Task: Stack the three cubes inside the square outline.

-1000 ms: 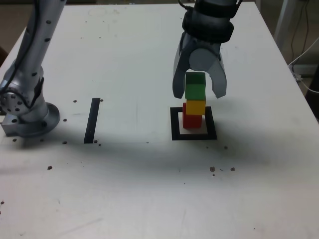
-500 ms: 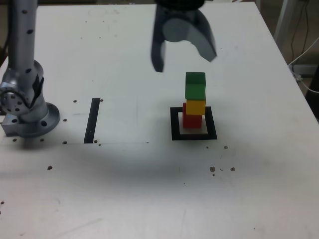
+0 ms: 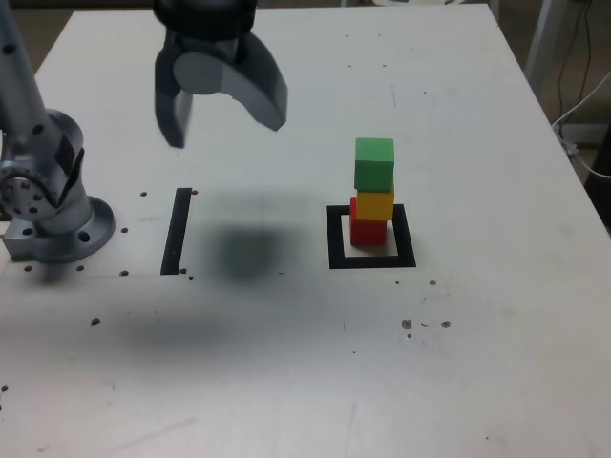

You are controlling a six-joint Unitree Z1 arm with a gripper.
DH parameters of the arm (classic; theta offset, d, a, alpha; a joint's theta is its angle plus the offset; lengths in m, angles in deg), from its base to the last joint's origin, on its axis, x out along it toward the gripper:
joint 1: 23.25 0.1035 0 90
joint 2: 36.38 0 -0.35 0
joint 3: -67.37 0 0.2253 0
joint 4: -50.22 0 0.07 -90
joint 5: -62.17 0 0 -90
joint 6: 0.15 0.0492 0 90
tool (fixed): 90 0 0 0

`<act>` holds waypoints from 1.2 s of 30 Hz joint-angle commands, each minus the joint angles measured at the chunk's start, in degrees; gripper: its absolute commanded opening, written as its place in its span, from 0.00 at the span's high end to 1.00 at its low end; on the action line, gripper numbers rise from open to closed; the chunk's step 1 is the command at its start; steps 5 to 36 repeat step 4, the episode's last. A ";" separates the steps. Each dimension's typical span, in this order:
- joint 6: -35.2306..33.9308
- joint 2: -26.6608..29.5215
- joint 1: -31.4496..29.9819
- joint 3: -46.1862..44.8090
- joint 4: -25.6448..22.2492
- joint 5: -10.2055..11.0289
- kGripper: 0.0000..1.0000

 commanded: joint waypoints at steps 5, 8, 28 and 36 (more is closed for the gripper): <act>-0.22 3.32 0.07 -22.92 16.10 -1.66 0.00; -0.22 3.32 0.07 -22.92 16.10 -1.66 0.00; -0.22 3.32 0.07 -22.92 16.10 -1.66 0.00; -0.22 3.32 0.07 -22.92 16.10 -1.66 0.00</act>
